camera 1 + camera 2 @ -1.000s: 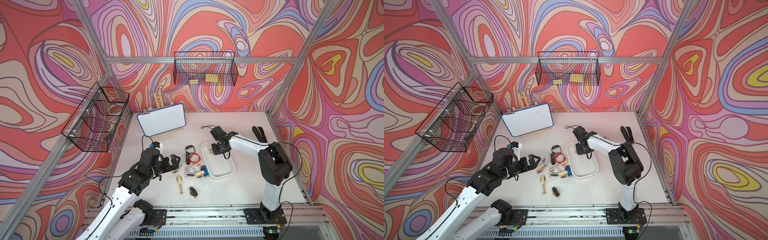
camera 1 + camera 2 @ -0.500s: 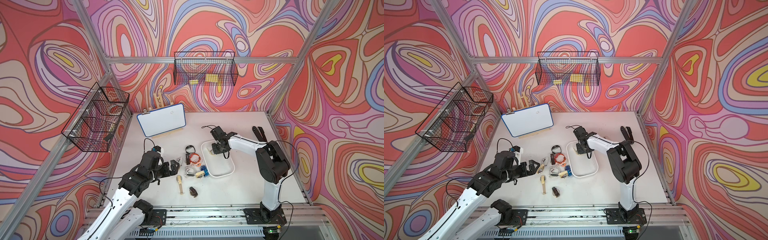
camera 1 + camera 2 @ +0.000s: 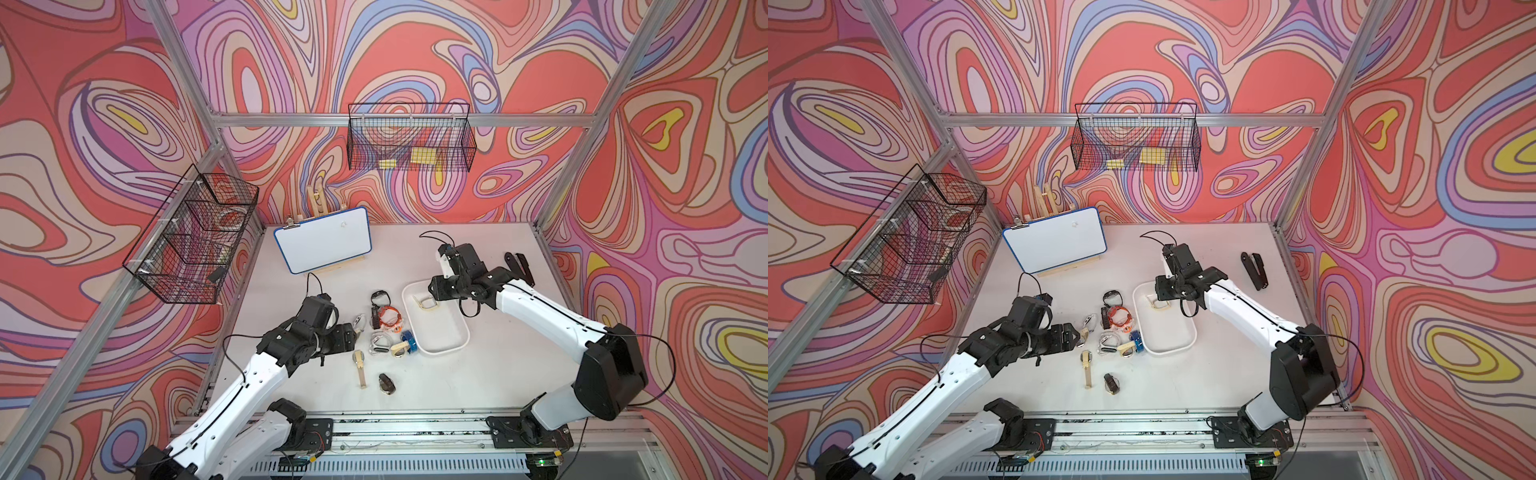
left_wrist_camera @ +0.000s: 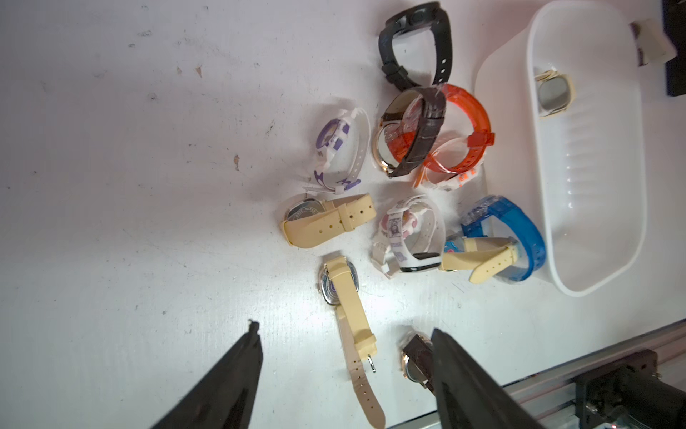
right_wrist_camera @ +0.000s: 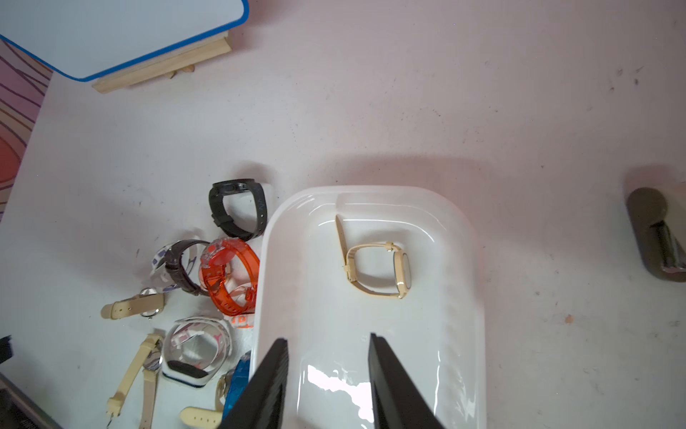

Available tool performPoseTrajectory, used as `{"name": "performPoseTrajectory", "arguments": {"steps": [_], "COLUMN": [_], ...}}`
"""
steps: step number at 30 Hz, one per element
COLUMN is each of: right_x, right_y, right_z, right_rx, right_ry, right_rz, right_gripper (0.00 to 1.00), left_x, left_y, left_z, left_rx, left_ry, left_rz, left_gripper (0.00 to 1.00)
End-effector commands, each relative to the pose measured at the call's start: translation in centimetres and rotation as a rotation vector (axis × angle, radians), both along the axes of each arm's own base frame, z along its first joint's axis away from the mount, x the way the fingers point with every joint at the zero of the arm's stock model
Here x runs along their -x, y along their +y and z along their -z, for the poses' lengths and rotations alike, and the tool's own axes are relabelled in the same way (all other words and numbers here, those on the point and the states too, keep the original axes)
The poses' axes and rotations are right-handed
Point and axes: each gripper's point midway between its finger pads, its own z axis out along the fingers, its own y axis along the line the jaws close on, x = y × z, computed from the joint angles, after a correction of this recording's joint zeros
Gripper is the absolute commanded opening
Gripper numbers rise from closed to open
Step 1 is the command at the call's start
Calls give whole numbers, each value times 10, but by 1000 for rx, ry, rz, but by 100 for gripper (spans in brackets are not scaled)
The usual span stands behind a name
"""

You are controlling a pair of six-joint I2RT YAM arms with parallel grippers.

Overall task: Put the watch into the storage box
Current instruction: Place the watch in the storage box, then pick up the watch at the center of the board.

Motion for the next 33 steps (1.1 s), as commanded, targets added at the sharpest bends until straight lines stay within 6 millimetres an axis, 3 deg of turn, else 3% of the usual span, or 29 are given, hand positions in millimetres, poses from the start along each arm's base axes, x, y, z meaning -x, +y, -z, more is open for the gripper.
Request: {"name": "performPoseTrajectory", "arguments": {"steps": [1, 25, 33], "right_x": [8, 14, 15], "right_y": [3, 1, -1], "right_z": [8, 26, 26], "right_rx": [-31, -21, -15], "right_ry": [37, 60, 59], "right_rz": [-14, -19, -15], "right_gripper": [41, 40, 39], "left_x": [-9, -46, -51], "left_y": [1, -12, -14], "left_z": [4, 37, 52], "left_rx": [-94, -302, -336], "left_ry": [-20, -27, 22], "left_rz": [35, 153, 162], "left_gripper": [72, 69, 55]}}
